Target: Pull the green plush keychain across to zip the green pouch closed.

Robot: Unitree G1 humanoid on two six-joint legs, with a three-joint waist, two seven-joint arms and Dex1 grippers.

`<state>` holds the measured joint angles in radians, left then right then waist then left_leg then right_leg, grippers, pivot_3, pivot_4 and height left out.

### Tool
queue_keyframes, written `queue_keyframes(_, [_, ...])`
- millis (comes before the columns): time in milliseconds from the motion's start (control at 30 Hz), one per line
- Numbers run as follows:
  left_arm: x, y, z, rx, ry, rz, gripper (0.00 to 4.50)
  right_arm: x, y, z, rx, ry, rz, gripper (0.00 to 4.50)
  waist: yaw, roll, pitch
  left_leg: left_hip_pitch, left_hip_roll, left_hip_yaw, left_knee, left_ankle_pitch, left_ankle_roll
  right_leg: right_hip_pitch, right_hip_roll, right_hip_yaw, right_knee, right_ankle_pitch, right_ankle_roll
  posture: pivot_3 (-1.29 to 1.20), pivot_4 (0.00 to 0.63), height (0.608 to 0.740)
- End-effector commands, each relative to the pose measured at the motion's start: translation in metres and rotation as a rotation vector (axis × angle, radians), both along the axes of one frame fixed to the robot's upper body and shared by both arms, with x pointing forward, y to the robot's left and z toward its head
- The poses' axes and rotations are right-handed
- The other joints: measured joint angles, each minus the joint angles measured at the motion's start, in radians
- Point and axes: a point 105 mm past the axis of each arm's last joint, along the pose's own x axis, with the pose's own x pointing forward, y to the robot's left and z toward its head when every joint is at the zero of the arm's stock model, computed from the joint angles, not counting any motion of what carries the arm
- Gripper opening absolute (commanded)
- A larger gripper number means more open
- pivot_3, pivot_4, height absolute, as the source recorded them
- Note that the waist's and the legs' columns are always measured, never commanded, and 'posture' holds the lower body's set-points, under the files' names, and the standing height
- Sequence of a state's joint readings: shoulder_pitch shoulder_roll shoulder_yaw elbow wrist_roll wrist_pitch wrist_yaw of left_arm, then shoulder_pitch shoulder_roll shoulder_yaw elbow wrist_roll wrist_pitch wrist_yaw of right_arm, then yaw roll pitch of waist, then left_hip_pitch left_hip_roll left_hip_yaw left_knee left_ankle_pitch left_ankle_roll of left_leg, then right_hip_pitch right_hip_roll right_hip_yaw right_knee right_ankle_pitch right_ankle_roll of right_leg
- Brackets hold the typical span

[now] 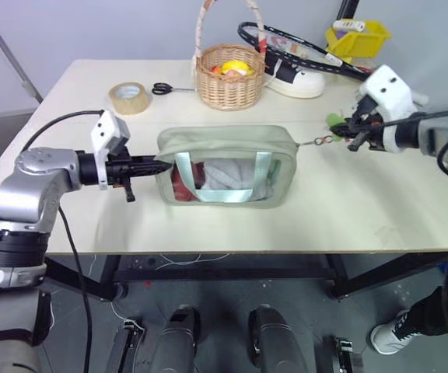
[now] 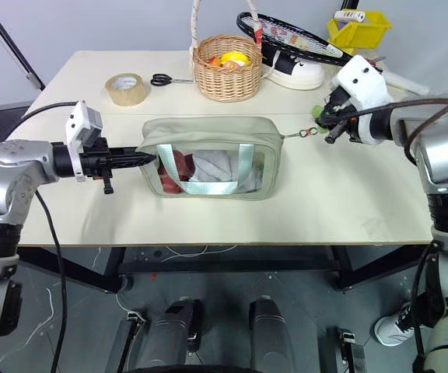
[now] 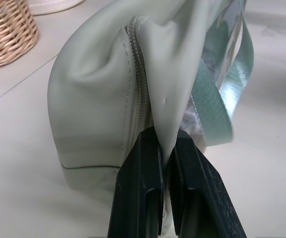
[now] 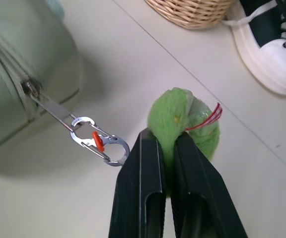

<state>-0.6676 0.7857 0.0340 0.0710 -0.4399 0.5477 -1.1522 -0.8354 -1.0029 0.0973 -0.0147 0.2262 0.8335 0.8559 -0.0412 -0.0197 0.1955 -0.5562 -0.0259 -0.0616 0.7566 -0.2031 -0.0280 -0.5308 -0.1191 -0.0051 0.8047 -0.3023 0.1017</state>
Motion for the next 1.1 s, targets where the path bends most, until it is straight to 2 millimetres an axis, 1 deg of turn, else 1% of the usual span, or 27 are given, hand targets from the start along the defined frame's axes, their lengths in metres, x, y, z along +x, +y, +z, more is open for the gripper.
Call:
queue_keyframes(33, [0.001, 0.017, 0.004, -0.015, -0.005, 0.090, 0.00, -0.011, -0.002, -0.019, -0.053, 0.012, -0.024, 0.04, 0.001, 0.000, 0.000, 0.000, 0.000, 0.000, 0.000, 0.000, 0.000, 0.000, 0.000, 0.000, 0.000, 0.000, 0.000, 0.00, 0.150, 0.644])
queue_keyframes(100, [0.000, 0.017, 0.004, -0.019, -0.005, 0.093, 0.00, -0.016, 0.010, -0.030, -0.037, 0.036, 0.006, 0.04, -0.003, 0.000, 0.000, 0.000, 0.000, 0.000, 0.001, 0.000, 0.000, 0.000, 0.000, 0.000, 0.000, 0.000, 0.000, 0.00, 0.150, 0.644])
queue_keyframes(167, [-0.002, 0.016, 0.004, -0.023, -0.006, 0.095, 0.00, -0.017, 0.022, -0.047, -0.025, 0.067, 0.024, 0.04, -0.006, 0.000, 0.000, 0.000, 0.001, 0.001, 0.000, 0.000, 0.000, 0.000, 0.000, 0.000, 0.000, 0.000, 0.000, 0.00, 0.150, 0.644])
queue_keyframes(267, [-0.004, 0.017, 0.005, -0.027, -0.004, 0.102, 0.00, -0.019, 0.035, -0.069, -0.048, 0.100, 0.041, 0.04, -0.003, 0.000, 0.000, 0.000, 0.001, 0.000, 0.000, 0.000, 0.000, 0.000, 0.001, 0.000, 0.000, 0.000, 0.000, 0.00, 0.150, 0.644])
queue_keyframes(400, [-0.004, 0.018, 0.005, -0.028, -0.001, 0.106, 0.00, -0.020, 0.046, -0.087, -0.074, 0.124, 0.068, 0.04, -0.003, 0.000, 0.000, 0.000, 0.001, 0.001, 0.001, 0.000, 0.000, 0.001, 0.001, 0.000, 0.000, 0.000, 0.000, 0.00, 0.150, 0.644])
queue_keyframes(533, [-0.004, 0.017, 0.006, -0.031, -0.002, 0.104, 0.00, -0.020, 0.046, -0.097, -0.121, 0.134, 0.074, 0.04, -0.003, 0.000, 0.000, 0.000, 0.001, 0.000, 0.001, 0.000, 0.000, 0.001, 0.001, 0.000, 0.000, 0.000, 0.000, 0.00, 0.150, 0.644])
queue_keyframes(600, [-0.004, 0.016, 0.006, -0.030, -0.003, 0.102, 0.00, -0.018, 0.045, -0.096, -0.127, 0.125, 0.070, 0.04, -0.003, 0.000, 0.000, 0.000, 0.001, 0.000, 0.001, 0.000, 0.000, 0.001, 0.001, 0.000, 0.000, 0.000, 0.000, 0.00, 0.150, 0.644])
queue_keyframes(633, [-0.005, 0.015, 0.007, -0.030, -0.005, 0.100, 0.00, -0.016, 0.046, -0.090, -0.102, 0.121, 0.066, 0.04, -0.003, 0.000, 0.000, 0.000, 0.001, 0.000, 0.001, 0.000, 0.000, 0.001, 0.001, 0.000, 0.000, 0.000, 0.000, 0.00, 0.150, 0.644])
queue_keyframes(733, [-0.005, 0.013, 0.009, -0.029, -0.010, 0.089, 0.00, -0.015, 0.052, -0.060, 0.054, 0.117, 0.089, 1.02, -0.004, 0.000, 0.000, 0.000, 0.001, 0.001, 0.001, 0.000, 0.000, 0.001, 0.001, 0.000, 0.000, 0.000, 0.000, 0.00, 0.150, 0.644])
queue_keyframes(767, [-0.005, 0.013, 0.009, -0.029, -0.012, 0.086, 0.00, -0.017, 0.053, -0.050, 0.106, 0.120, 0.111, 1.48, -0.003, 0.000, 0.000, 0.000, 0.001, 0.000, 0.001, 0.000, 0.000, 0.000, 0.001, 0.000, 0.000, 0.000, 0.000, 0.00, 0.150, 0.644])
queue_keyframes(833, [-0.005, 0.011, 0.010, -0.030, -0.016, 0.080, 0.00, -0.016, 0.047, -0.033, 0.164, 0.100, 0.108, 2.52, -0.002, 0.000, 0.000, 0.000, 0.001, 0.000, 0.001, 0.000, 0.000, 0.000, 0.001, 0.000, 0.000, 0.000, 0.000, 0.00, 0.150, 0.644])
queue_keyframes(867, [-0.006, 0.009, 0.011, -0.032, -0.019, 0.071, 0.00, -0.017, 0.043, -0.026, 0.184, 0.100, 0.114, 3.11, -0.001, 0.000, 0.000, 0.000, 0.001, 0.000, 0.001, 0.000, 0.000, 0.000, 0.001, 0.000, 0.000, 0.000, 0.000, 0.00, 0.150, 0.644])
queue_keyframes(933, [-0.007, 0.007, 0.011, -0.035, -0.022, 0.060, 0.00, -0.021, 0.040, -0.021, 0.195, 0.103, 0.143, 4.15, 0.001, 0.000, 0.000, 0.000, 0.001, 0.000, 0.002, 0.000, 0.000, 0.001, 0.001, -0.001, 0.000, 0.000, 0.000, 0.00, 0.150, 0.644])
queue_keyframes(967, [-0.007, 0.007, 0.011, -0.036, -0.021, 0.058, 0.00, -0.024, 0.040, -0.017, 0.195, 0.092, 0.167, 4.46, 0.002, 0.000, 0.000, 0.000, 0.001, 0.000, 0.002, 0.000, 0.000, 0.001, 0.001, -0.001, 0.000, 0.000, 0.000, 0.00, 0.150, 0.644])
queue_keyframes(1000, [-0.009, 0.005, 0.011, -0.042, -0.012, 0.049, 0.00, -0.026, 0.039, -0.009, 0.207, 0.076, 0.183, 4.46, 0.002, 0.000, 0.000, 0.000, 0.001, 0.000, 0.002, 0.000, 0.000, 0.001, 0.001, -0.001, 0.000, 0.000, 0.000, 0.00, 0.150, 0.644])
queue_keyframes(1067, [-0.012, 0.002, 0.014, -0.074, 0.011, 0.033, 0.80, -0.029, 0.035, 0.002, 0.226, 0.053, 0.204, 4.50, 0.001, 0.000, 0.000, 0.000, 0.001, 0.000, 0.002, 0.000, 0.000, 0.001, 0.001, -0.001, 0.000, 0.000, 0.000, 0.00, 0.150, 0.644])
queue_keyframes(1100, [-0.013, 0.002, 0.015, -0.088, 0.022, 0.030, 1.08, -0.029, 0.034, 0.005, 0.230, 0.048, 0.208, 4.50, 0.001, 0.000, 0.000, 0.000, 0.001, 0.000, 0.002, 0.000, 0.000, 0.001, 0.001, -0.001, 0.000, 0.000, 0.000, 0.00, 0.150, 0.644])
